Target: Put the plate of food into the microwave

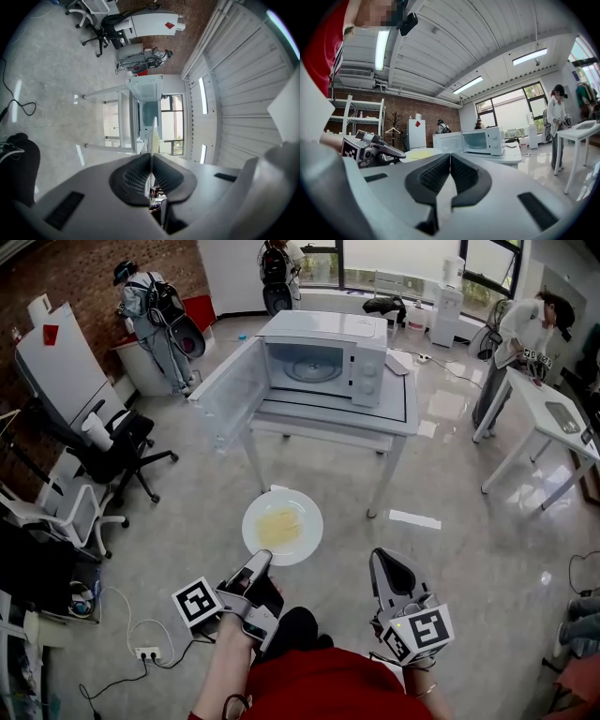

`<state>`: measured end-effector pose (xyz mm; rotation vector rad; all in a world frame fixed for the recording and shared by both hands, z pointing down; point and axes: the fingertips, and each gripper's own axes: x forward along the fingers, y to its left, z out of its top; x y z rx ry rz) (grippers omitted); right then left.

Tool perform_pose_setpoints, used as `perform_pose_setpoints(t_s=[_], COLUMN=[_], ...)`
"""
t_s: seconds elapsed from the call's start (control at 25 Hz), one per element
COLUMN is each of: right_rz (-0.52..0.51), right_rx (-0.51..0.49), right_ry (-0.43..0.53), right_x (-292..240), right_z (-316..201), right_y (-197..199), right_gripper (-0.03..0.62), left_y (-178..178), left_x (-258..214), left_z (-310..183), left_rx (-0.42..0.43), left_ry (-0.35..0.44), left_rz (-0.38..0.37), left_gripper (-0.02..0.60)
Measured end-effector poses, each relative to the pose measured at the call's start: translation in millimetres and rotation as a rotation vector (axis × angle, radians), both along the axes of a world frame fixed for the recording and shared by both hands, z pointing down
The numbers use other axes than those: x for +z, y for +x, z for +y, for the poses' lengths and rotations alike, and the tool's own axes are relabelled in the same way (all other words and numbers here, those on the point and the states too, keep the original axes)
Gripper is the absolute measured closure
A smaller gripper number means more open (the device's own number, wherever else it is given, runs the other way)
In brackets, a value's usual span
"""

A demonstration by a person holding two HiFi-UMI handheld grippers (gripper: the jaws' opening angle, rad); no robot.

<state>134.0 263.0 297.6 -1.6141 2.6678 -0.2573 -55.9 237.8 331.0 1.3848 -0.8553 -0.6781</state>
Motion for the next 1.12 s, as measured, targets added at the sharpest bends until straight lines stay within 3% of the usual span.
perform_pose_setpoints(t_s=[0.4, 0.88, 1.12], right_rz=[0.026, 0.038, 0.053], right_rx=[0.017, 0.069, 0.096], right_ry=[-0.055, -0.074, -0.055], right_x=[18.7, 1.7, -3.5], right_z=[-70.2, -248.1, -308.0], right_y=[-2.0, -11.5, -22.9], right_gripper=[0.579, 0.579, 0.579], left_y=[-5.6, 14.4, 21.7], left_x=[14.9, 3.6, 0.4], left_z=[-75.7, -258.4, -325.1], left_rx=[-0.013, 0.093, 0.152], left_ry=[-0.021, -0.018, 0.011], left_rz=[-0.004, 0.019, 0.032], left_gripper=[0.558, 0.558, 0.558])
